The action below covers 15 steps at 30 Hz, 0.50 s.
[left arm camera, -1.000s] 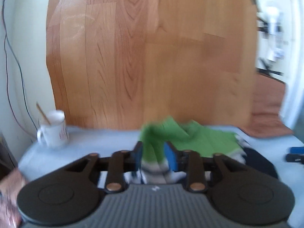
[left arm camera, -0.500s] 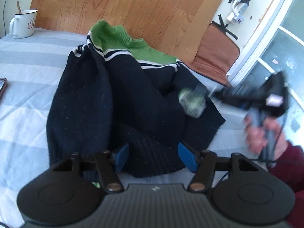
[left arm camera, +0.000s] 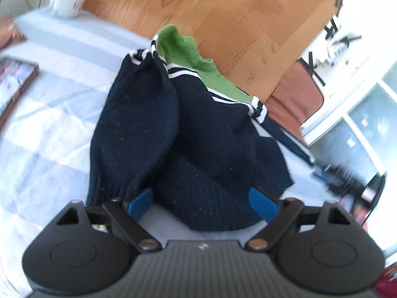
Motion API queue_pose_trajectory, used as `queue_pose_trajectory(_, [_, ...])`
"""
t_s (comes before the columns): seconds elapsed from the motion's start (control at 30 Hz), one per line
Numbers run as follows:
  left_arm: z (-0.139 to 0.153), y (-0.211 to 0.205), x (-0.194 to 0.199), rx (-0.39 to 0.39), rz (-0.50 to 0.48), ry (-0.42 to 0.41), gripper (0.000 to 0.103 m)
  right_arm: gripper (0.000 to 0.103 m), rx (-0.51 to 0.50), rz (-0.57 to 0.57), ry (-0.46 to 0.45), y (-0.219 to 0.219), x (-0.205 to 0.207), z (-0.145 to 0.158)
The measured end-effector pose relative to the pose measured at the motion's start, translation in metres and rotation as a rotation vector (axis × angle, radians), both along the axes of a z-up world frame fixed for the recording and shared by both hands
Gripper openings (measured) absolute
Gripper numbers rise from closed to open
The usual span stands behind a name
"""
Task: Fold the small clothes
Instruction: 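Lay the sweaters flat on the bed and open both grippers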
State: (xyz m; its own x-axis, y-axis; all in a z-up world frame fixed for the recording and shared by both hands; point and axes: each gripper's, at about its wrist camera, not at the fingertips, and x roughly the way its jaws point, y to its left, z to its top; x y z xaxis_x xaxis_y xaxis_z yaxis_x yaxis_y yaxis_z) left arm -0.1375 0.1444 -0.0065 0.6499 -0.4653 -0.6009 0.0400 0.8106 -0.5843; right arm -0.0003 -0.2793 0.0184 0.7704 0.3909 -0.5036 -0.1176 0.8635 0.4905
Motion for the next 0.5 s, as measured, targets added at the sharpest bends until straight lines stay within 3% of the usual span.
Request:
queue_pose_trajectory(0.1, [-0.004,-0.013,0.005,0.001,-0.035,0.017,0.09,0.066,0.005,0.119,0.003,0.028,0.001,-0.012])
queue_pose_trajectory(0.23, [-0.013,-0.03,0.012,-0.012,-0.061,0.018,0.09,0.065,-0.045,0.187,0.037,0.064,0.019,-0.019])
queue_pose_trajectory(0.27, [-0.015,-0.03,0.014,-0.022,-0.053,0.017,0.09,0.044,-0.063,0.195,0.012,0.068,0.019,-0.02])
queue_pose_trajectory(0.3, [-0.016,-0.03,0.016,-0.035,-0.044,0.012,0.089,0.012,-0.079,0.229,0.02,0.073,0.019,-0.02])
queue_pose_trajectory(0.37, [-0.016,-0.028,0.018,-0.052,-0.03,0.006,0.077,0.011,-0.076,0.238,0.041,0.073,0.013,-0.018])
queue_pose_trajectory(0.43, [-0.017,-0.026,0.022,-0.046,-0.03,0.021,0.041,0.01,-0.037,0.234,0.023,0.067,0.002,-0.007])
queue_pose_trajectory(0.47, [-0.018,-0.025,0.024,-0.057,-0.041,0.037,0.032,0.01,-0.005,0.23,0.003,0.061,-0.005,0.002])
queue_pose_trajectory(0.5, [-0.02,-0.023,0.026,-0.076,-0.056,0.05,0.017,0.01,0.017,0.222,-0.022,0.054,-0.015,0.012])
